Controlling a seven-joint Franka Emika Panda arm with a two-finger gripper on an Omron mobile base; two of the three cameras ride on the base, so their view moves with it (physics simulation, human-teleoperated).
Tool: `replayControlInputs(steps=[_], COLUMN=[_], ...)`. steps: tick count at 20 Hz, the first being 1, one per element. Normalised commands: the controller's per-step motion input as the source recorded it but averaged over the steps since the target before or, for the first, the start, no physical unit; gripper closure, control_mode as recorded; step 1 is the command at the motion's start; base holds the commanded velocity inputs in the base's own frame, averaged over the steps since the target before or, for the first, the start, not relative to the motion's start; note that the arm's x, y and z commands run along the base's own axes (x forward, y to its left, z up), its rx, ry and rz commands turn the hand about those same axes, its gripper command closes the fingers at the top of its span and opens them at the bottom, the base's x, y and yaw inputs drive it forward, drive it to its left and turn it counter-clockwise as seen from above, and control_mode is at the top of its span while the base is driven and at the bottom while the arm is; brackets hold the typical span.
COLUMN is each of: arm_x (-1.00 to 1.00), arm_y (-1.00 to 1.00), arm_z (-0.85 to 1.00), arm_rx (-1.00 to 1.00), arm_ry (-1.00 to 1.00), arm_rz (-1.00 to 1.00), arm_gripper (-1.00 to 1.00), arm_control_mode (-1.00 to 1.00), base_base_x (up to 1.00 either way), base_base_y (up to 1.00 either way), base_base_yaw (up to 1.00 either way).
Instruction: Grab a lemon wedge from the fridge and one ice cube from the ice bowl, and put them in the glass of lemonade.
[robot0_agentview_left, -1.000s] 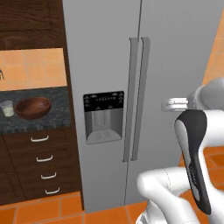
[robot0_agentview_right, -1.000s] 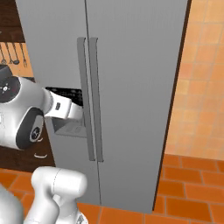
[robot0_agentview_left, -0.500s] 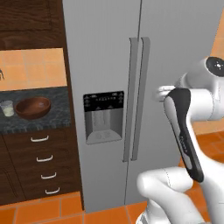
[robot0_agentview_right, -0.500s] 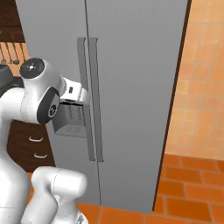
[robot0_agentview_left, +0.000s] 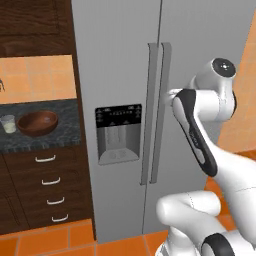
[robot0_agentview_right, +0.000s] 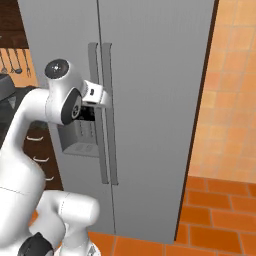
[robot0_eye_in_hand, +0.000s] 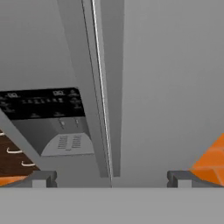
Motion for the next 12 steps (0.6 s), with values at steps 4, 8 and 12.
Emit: replayControlInputs(steps=[4, 8, 12], arm_x=[0.97, 0.92, 0.86], arm_y=[0.0, -0.06, -0.04], arm_z=[-0.52, -0.51, -0.29], arm_rx=[-0.02, 0.0, 0.0], arm_ry=[0.0, 0.0, 0.0], arm_rz=[0.0, 0.0, 0.0], arm_gripper=[-1.0, -1.0, -1.0], arm_control_mode=[-1.0, -1.0, -1.0], base_base_x=[0.0, 0.0, 0.0], base_base_y=[0.0, 0.0, 0.0], base_base_yaw=[0.0, 0.0, 0.0])
